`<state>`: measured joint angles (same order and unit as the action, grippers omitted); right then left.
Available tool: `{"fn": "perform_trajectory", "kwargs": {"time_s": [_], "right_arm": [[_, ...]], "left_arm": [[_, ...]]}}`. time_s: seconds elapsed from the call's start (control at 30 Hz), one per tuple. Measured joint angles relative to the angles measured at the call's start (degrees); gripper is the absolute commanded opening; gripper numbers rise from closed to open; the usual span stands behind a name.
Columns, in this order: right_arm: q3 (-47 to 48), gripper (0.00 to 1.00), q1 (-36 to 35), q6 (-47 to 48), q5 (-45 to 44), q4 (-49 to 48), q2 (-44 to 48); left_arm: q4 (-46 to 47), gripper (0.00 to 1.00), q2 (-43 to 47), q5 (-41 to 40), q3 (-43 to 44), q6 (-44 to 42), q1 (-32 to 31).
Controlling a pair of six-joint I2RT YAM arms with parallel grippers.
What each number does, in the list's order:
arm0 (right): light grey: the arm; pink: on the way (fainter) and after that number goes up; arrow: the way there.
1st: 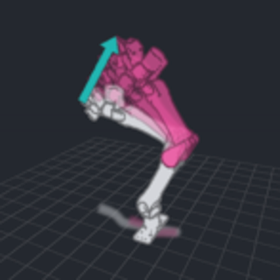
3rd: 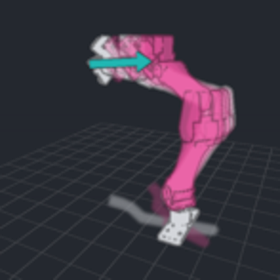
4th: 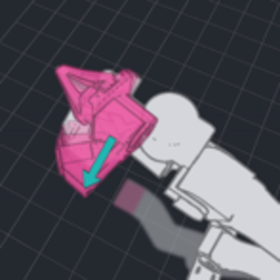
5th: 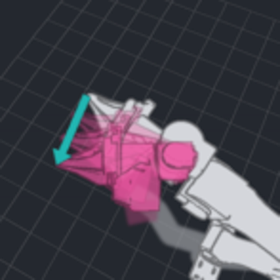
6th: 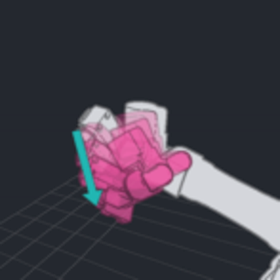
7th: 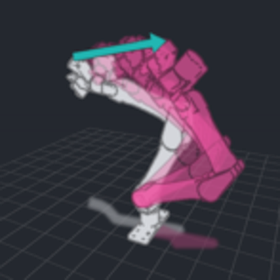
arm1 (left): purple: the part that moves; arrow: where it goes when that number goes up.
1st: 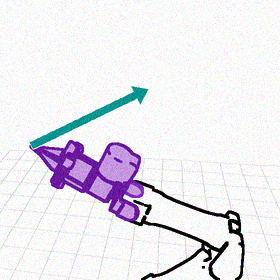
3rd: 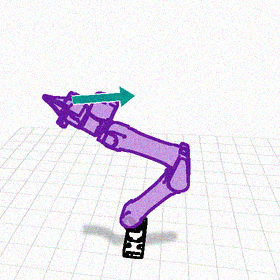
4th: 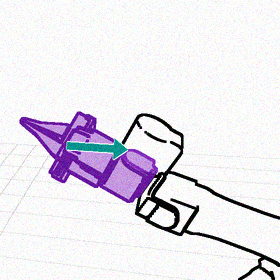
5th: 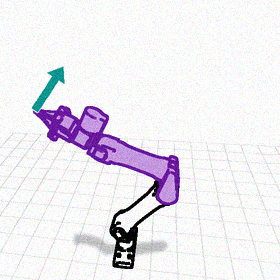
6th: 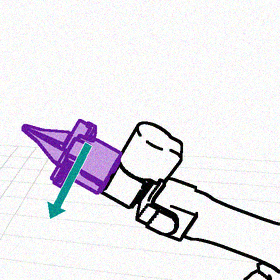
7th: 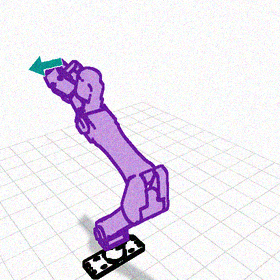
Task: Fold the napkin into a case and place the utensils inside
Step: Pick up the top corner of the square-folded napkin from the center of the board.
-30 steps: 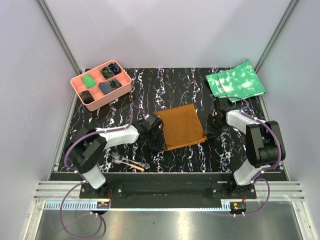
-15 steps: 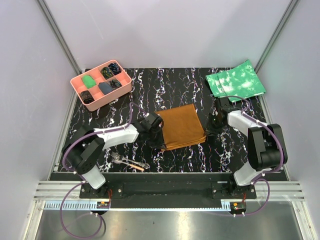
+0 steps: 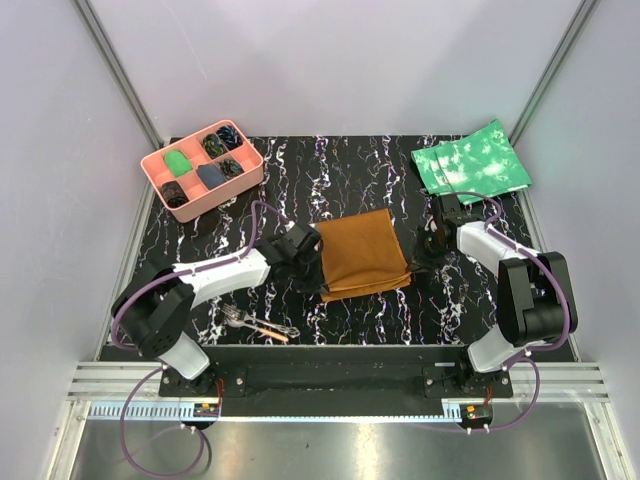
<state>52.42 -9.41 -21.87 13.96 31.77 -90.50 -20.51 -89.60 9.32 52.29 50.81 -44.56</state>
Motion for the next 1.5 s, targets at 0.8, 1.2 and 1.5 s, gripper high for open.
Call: {"fn": "perform_trajectory", "kwargs": {"time_s": [0.8,1.2,1.5], "right_arm": [[-4.31,0.48,0.07,-3.48,0.83,-0.63,3.91],[-6.01,0.29,0.07,-5.27,4.90,-2.99,2.82],[-6.25,0.21,0.07,-5.22,5.16,-3.98,1.40]], "left_arm": [[-0.42,0.45,-0.70,-3.10,-3.19,-2.75,1.03],[0.83,0.46,-0.70,-3.06,-3.61,-2.75,1.42],[0.98,0.48,-0.68,-2.84,-4.15,-2.78,1.79]]}}
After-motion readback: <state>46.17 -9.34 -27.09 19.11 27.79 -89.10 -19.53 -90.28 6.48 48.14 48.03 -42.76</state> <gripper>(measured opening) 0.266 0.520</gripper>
